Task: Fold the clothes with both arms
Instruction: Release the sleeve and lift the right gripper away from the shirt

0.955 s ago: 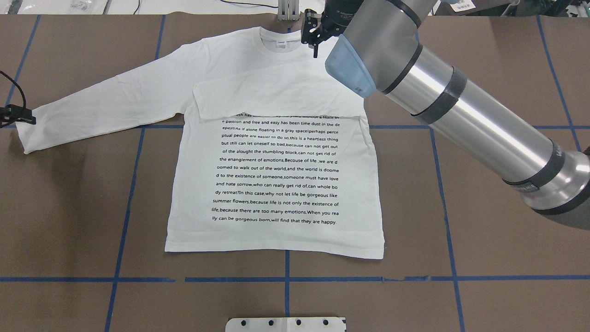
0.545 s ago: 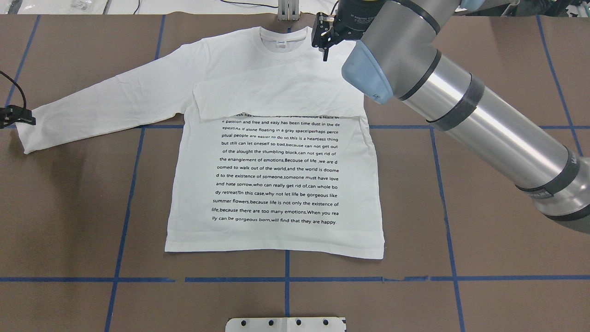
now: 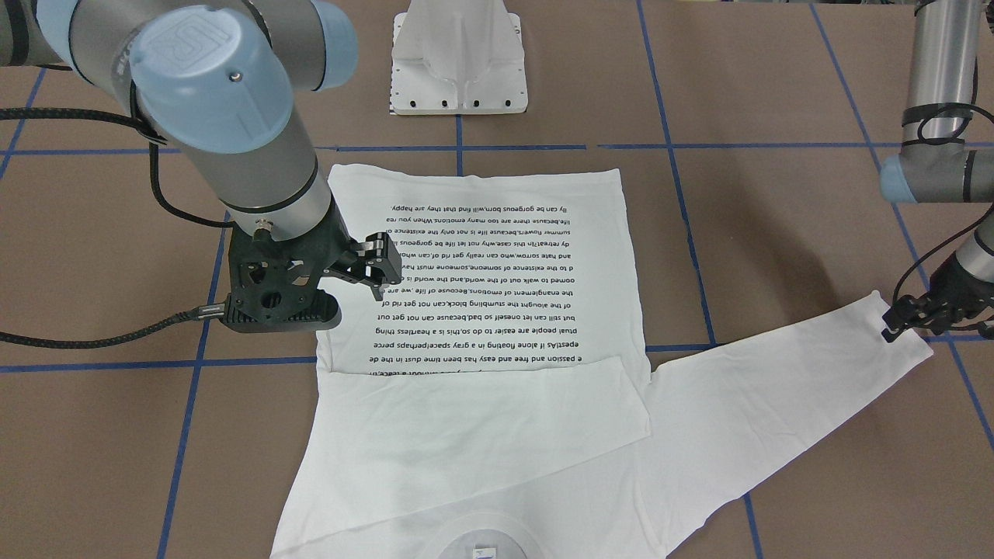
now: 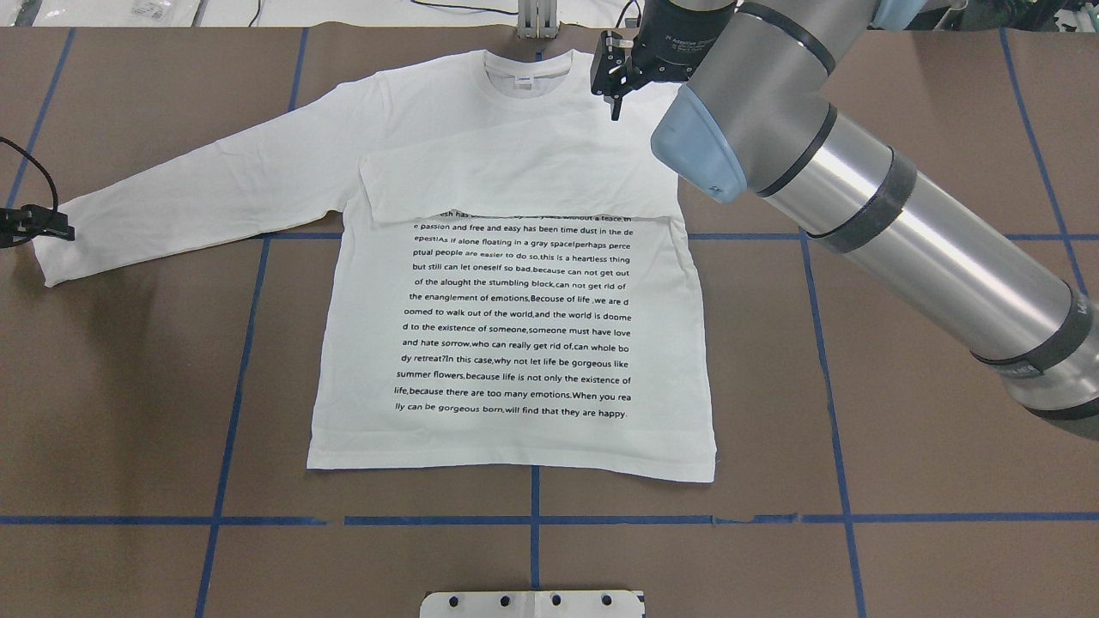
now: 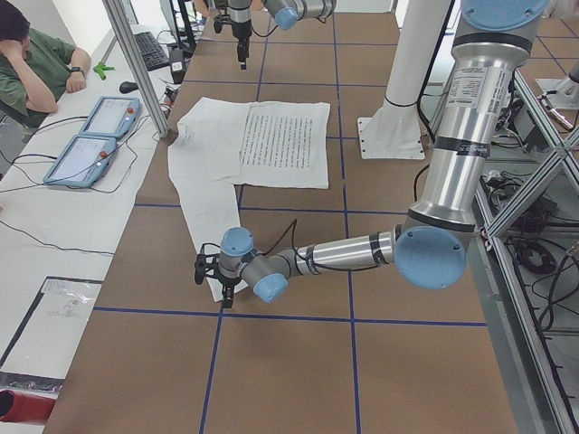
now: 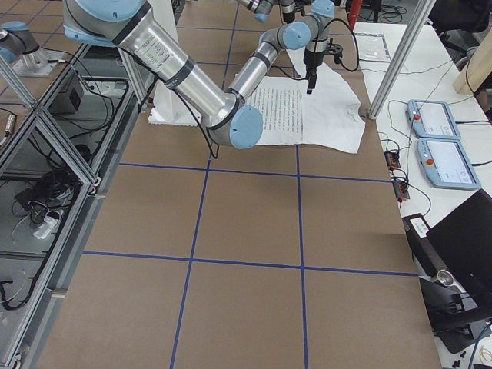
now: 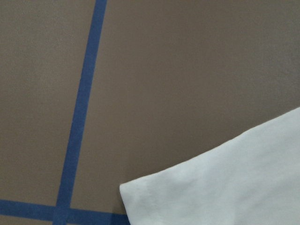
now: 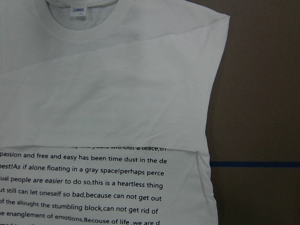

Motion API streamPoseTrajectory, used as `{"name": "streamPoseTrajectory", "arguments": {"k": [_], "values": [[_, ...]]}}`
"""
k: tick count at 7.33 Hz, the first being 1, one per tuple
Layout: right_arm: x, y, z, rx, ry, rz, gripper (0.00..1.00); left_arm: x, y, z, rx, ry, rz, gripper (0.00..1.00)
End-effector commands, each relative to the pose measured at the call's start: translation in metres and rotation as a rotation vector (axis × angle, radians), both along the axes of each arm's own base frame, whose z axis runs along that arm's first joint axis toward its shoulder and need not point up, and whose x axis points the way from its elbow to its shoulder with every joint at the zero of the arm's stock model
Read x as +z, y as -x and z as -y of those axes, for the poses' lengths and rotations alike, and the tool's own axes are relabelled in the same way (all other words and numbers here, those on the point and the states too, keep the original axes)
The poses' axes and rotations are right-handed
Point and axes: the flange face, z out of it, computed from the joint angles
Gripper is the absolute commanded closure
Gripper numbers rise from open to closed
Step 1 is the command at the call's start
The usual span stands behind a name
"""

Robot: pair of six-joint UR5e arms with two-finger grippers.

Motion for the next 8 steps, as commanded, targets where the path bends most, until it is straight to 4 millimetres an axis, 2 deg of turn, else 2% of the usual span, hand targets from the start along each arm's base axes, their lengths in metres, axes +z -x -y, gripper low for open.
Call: {"name": "streamPoseTrajectory", "arguments": {"k": [1, 2, 5, 7, 8], "values": [[-0.002, -0.002, -0.003, 0.001, -0.009, 0.005, 0.0, 0.003, -0.001, -0.001, 0.001, -0.002, 0.002, 0.13], [-0.001, -0.004, -0.005, 0.001, -0.011, 0.007, 0.0, 0.0, -0.001, -0.001, 0.0, -0.008, -0.002, 0.35], [-0.004, -0.007, -0.009, 0.002, -0.02, 0.015, 0.0, -0.005, -0.001, 0.0, -0.002, -0.014, -0.006, 0.81], [0.001, -0.008, -0.008, 0.003, -0.017, 0.013, 0.0, -0.015, -0.003, 0.003, -0.008, -0.027, -0.019, 1.0], [0.006, -0.011, -0.013, 0.003, -0.018, 0.015, 0.0, -0.03, -0.004, 0.005, -0.004, -0.046, -0.036, 1.0]]}}
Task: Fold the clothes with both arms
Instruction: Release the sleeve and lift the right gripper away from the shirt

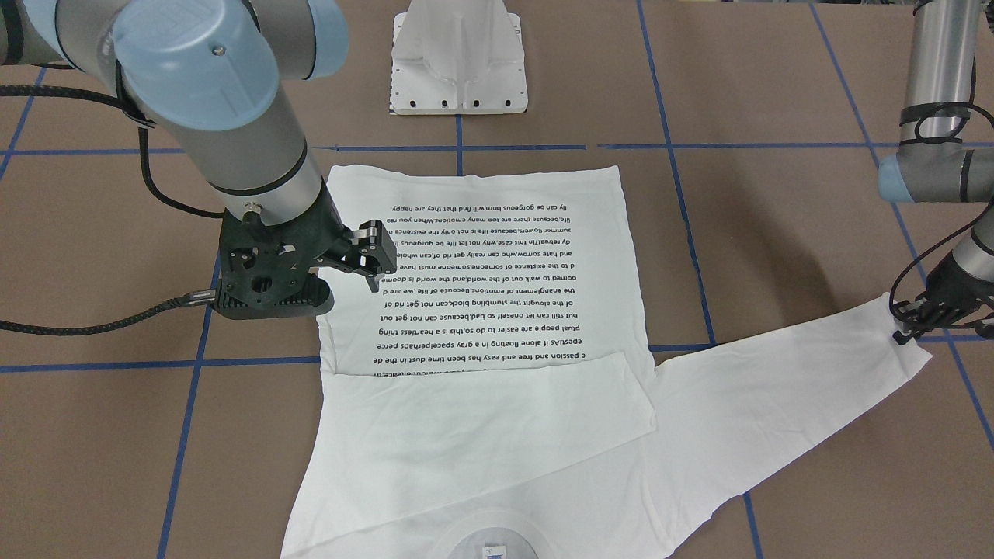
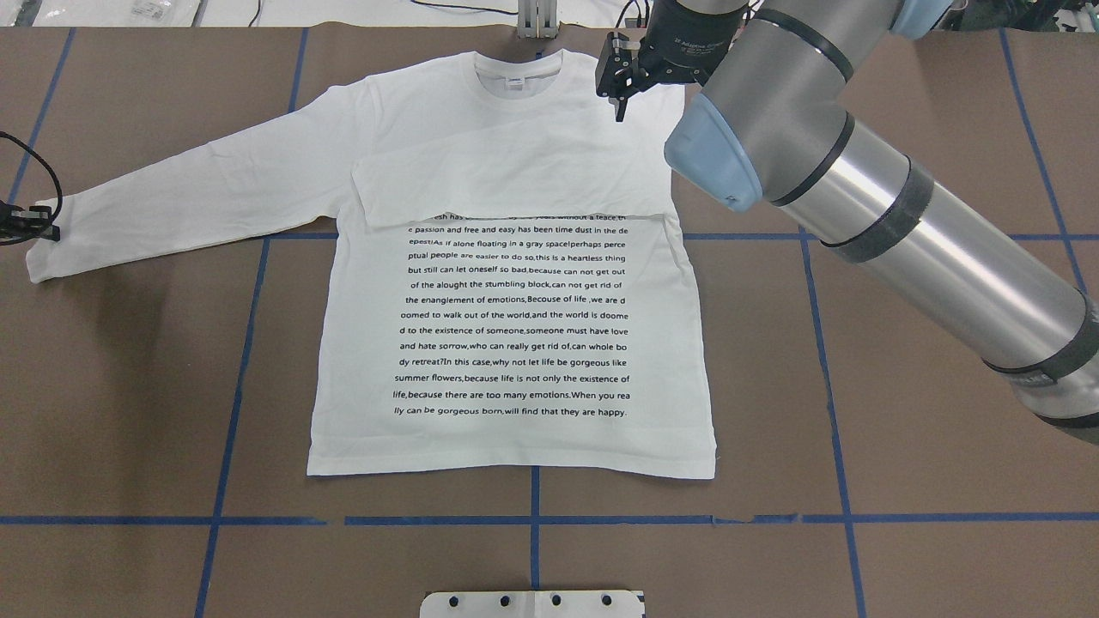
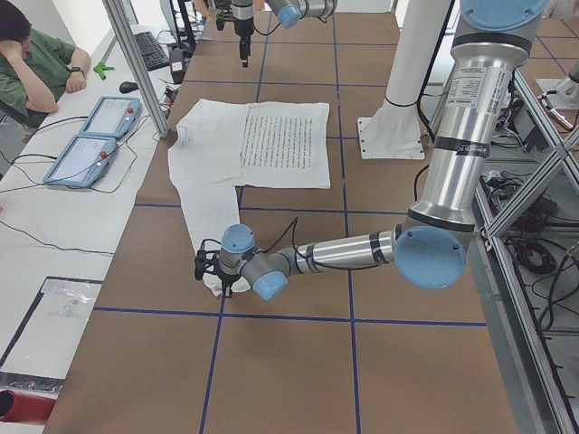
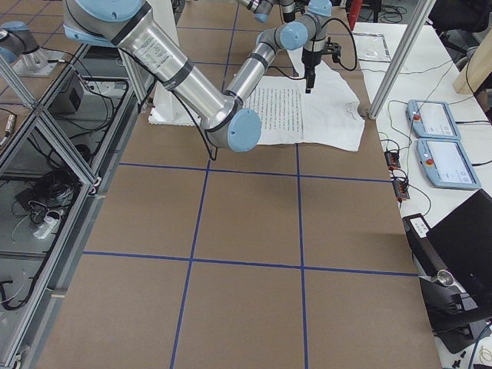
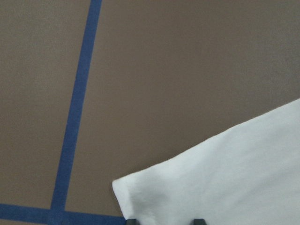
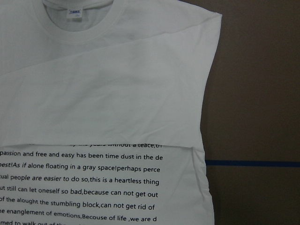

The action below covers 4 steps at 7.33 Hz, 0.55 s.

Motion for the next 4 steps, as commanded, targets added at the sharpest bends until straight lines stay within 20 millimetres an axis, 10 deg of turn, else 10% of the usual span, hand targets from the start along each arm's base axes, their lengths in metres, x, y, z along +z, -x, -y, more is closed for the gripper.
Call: {"name": "streamPoseTrajectory", "arguments": {"k": [1, 4], "values": [[0.018, -0.01, -0.013, -0.004, -0.001, 0.006, 0.0, -0.036, -0.002, 0.006, 0.001, -0.043, -0.03, 1.0], [0.074, -0.039, -0.047, -0.001, 0.015, -0.009, 0.0, -0.127, -0.02, 0.035, 0.007, -0.045, -0.094, 1.0]]}}
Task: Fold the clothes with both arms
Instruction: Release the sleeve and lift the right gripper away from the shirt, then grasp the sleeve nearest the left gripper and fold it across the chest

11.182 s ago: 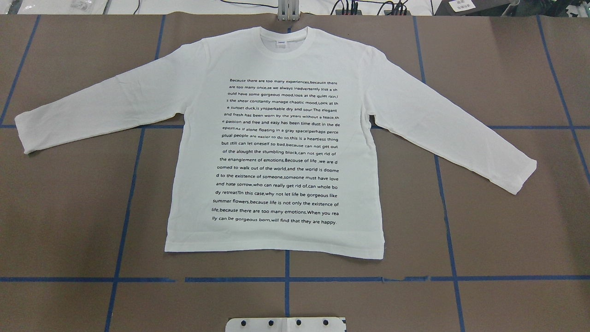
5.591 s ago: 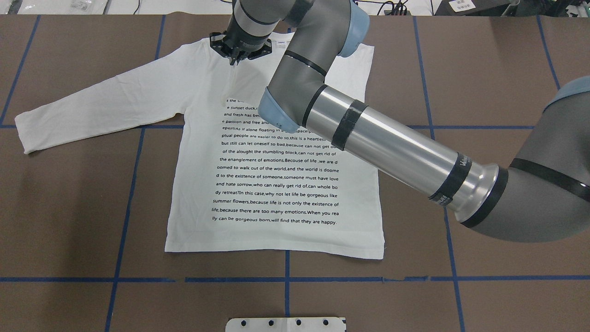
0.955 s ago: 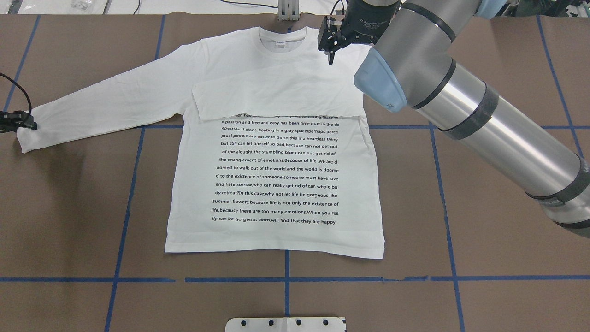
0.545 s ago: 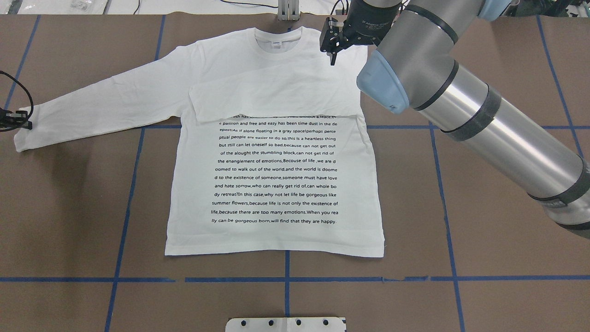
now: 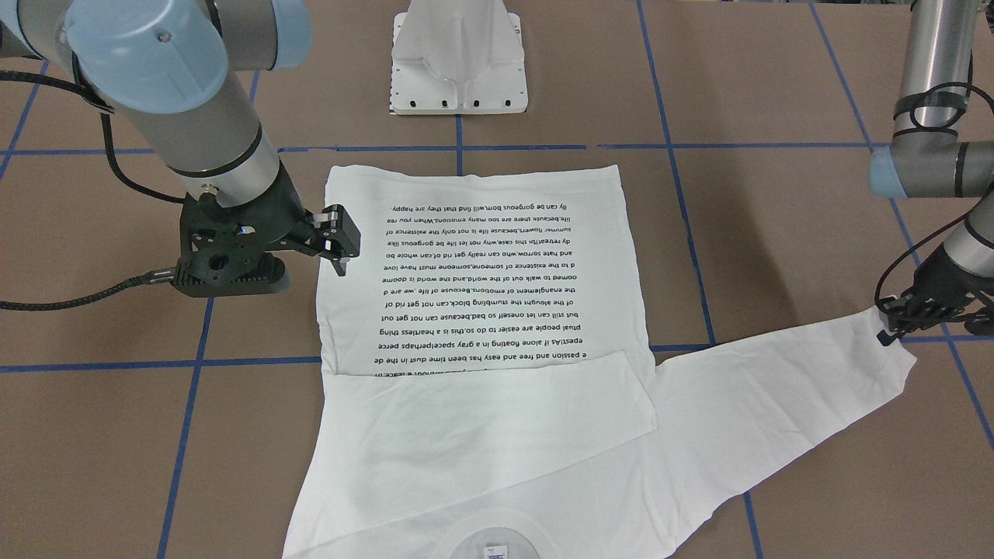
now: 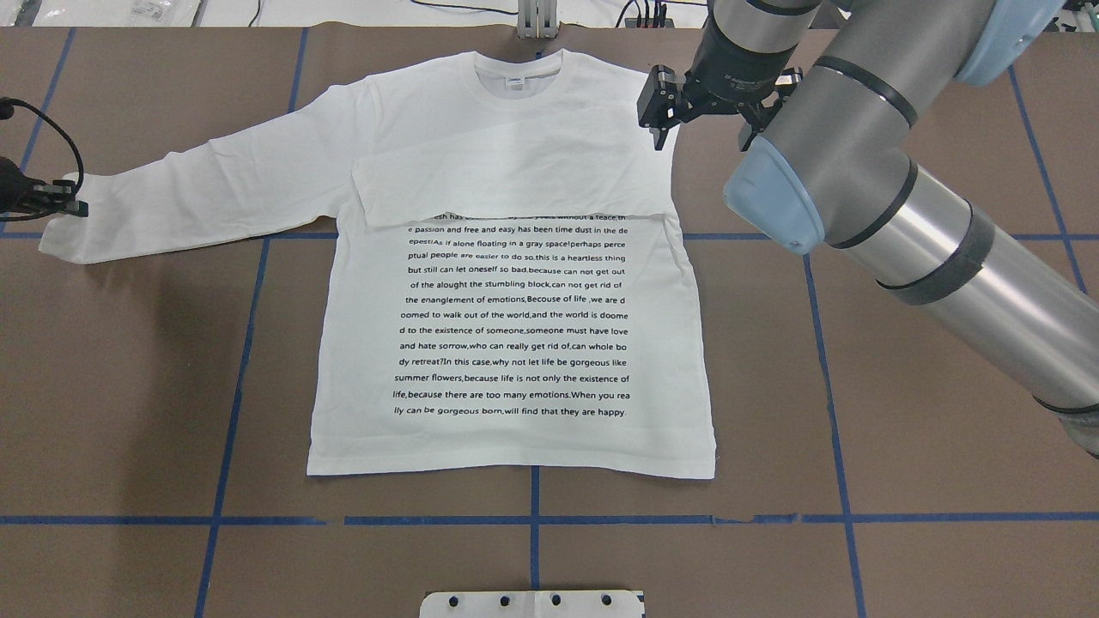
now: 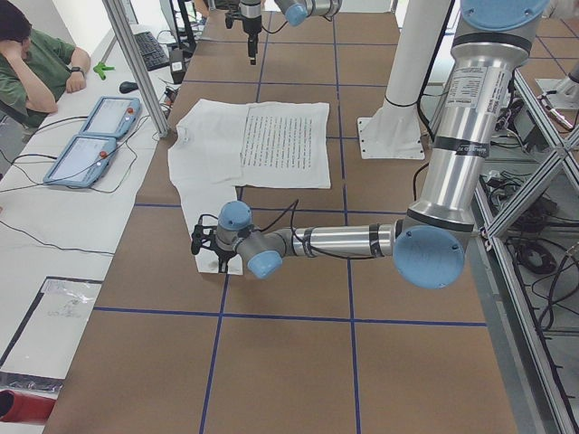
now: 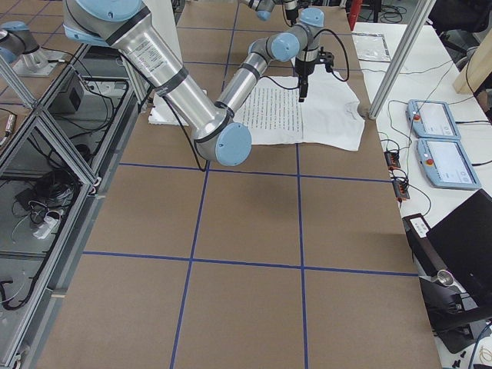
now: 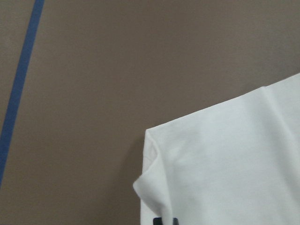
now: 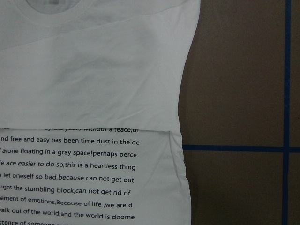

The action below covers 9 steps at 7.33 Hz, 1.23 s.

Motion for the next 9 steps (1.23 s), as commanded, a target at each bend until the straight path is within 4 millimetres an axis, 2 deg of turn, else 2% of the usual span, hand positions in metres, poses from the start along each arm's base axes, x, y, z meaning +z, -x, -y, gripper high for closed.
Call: {"name": "streamPoseTrajectory", "arguments": {"k": [1, 3, 4, 5, 6, 8, 9], "values": [[0.055, -0.026, -0.023, 0.001, 0.026, -0.03, 0.0, -0.094, -0.023, 0.047, -0.026, 0.027, -0.031, 1.0], [0.106, -0.058, -0.031, -0.037, 0.01, -0.068, 0.0, -0.2, -0.055, 0.092, -0.042, 0.072, -0.078, 1.0], [0.137, -0.073, -0.042, -0.053, 0.015, -0.088, 0.0, -0.257, -0.067, 0.109, -0.044, 0.054, -0.111, 1.0], [0.156, -0.086, -0.045, -0.046, 0.033, -0.102, 0.0, -0.319, -0.094, 0.117, -0.01, 0.034, -0.129, 1.0], [0.174, -0.096, -0.059, -0.048, 0.027, -0.101, 0.0, -0.373, -0.119, 0.12, 0.012, 0.014, -0.156, 1.0], [0.201, -0.108, -0.069, -0.043, 0.011, -0.067, 0.0, -0.491, -0.19, 0.116, 0.041, 0.017, -0.248, 1.0], [0.204, -0.109, -0.069, -0.04, 0.016, -0.069, 0.0, -0.518, -0.214, 0.1, 0.064, 0.019, -0.279, 1.0]]}}
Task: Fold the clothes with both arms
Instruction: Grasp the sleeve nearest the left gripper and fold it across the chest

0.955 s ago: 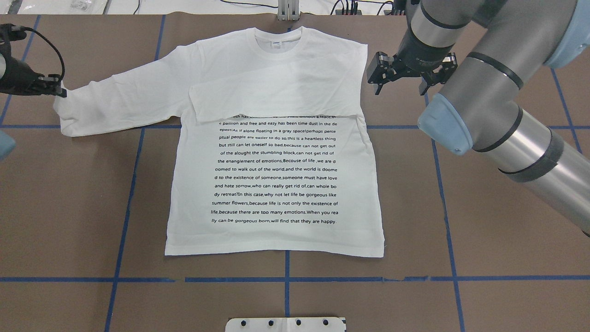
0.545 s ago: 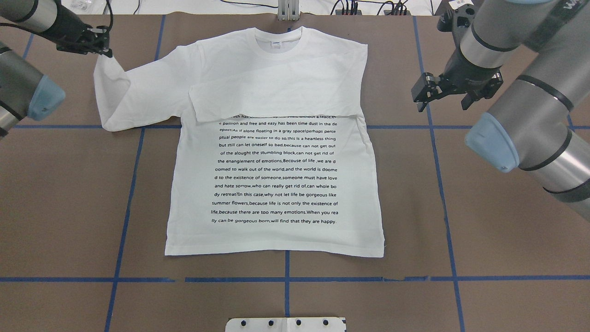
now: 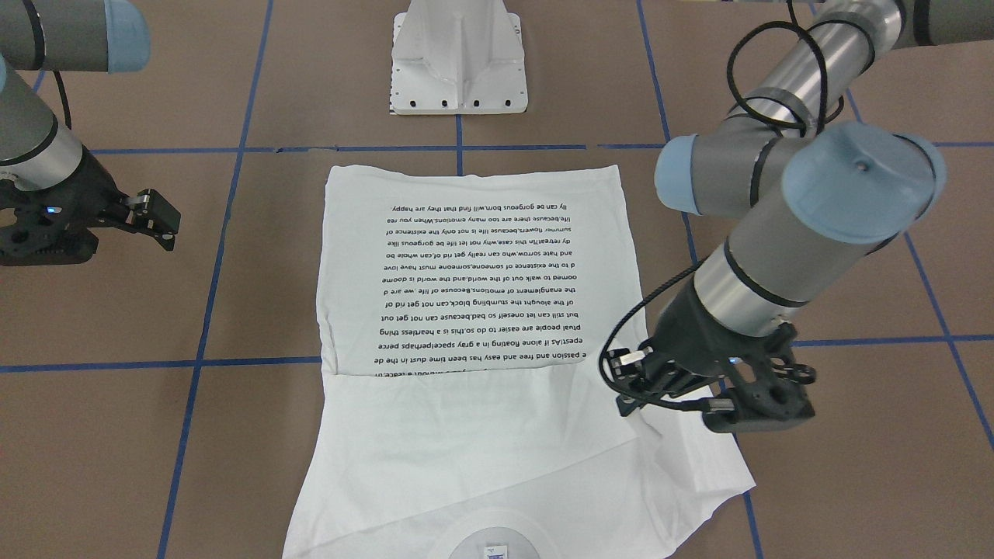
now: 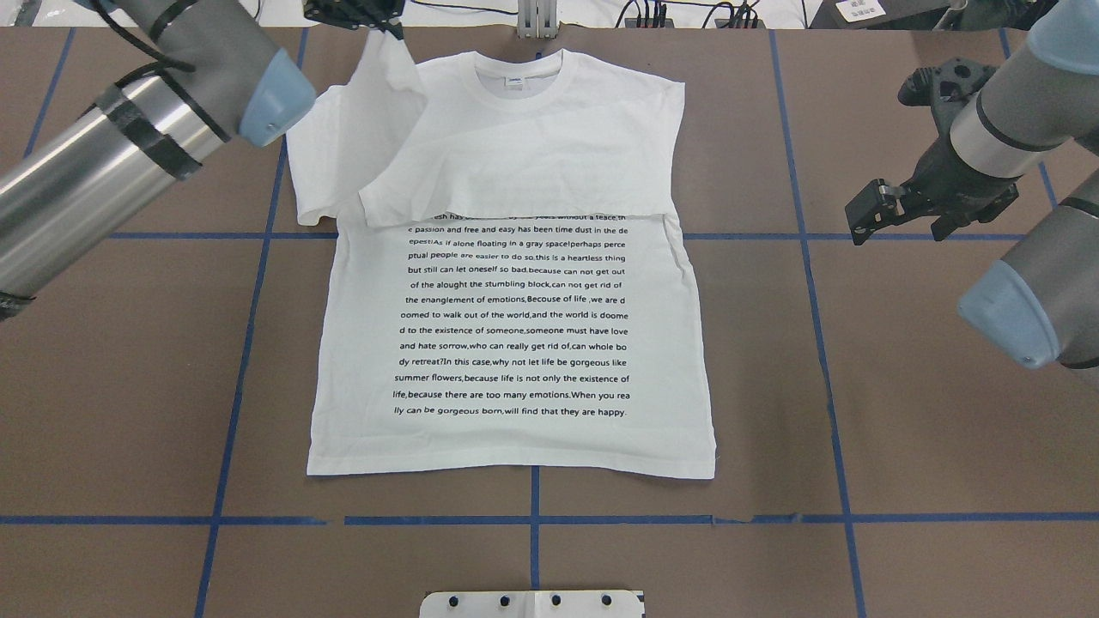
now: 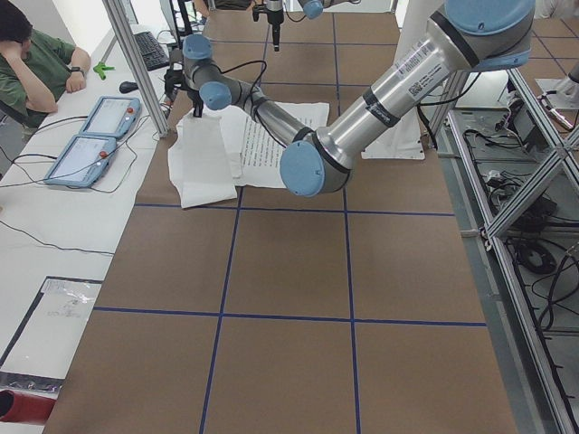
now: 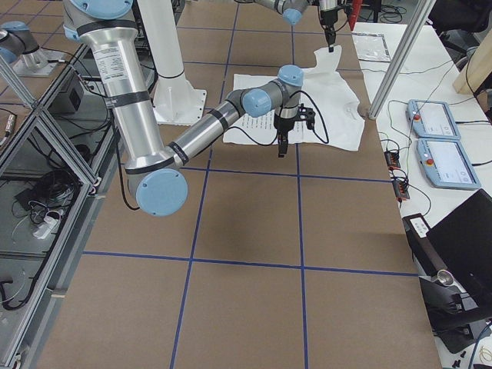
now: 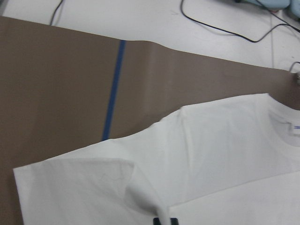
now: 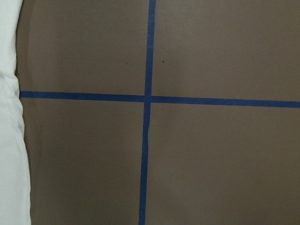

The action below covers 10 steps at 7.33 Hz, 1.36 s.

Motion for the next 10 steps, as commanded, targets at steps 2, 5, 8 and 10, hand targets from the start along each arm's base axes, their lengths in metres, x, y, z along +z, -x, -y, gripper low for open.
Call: {"name": "streamPoseTrajectory", "arguments": {"k": [2, 5, 8, 10], "values": [[0.009, -0.003, -0.002, 0.006, 0.006, 0.002, 0.0, -0.056, -0.072, -0.041, 0.072, 0.01, -0.059, 1.0], [0.008, -0.003, -0.001, 0.007, 0.008, 0.004, 0.0, -0.068, -0.109, -0.068, 0.112, 0.015, -0.086, 1.0], [0.01, -0.004, -0.001, 0.008, 0.013, 0.002, 0.0, -0.08, -0.131, -0.083, 0.135, 0.007, -0.116, 1.0], [0.01, -0.004, -0.001, 0.009, 0.014, 0.002, 0.0, -0.064, -0.153, -0.081, 0.112, -0.009, -0.105, 1.0]]}}
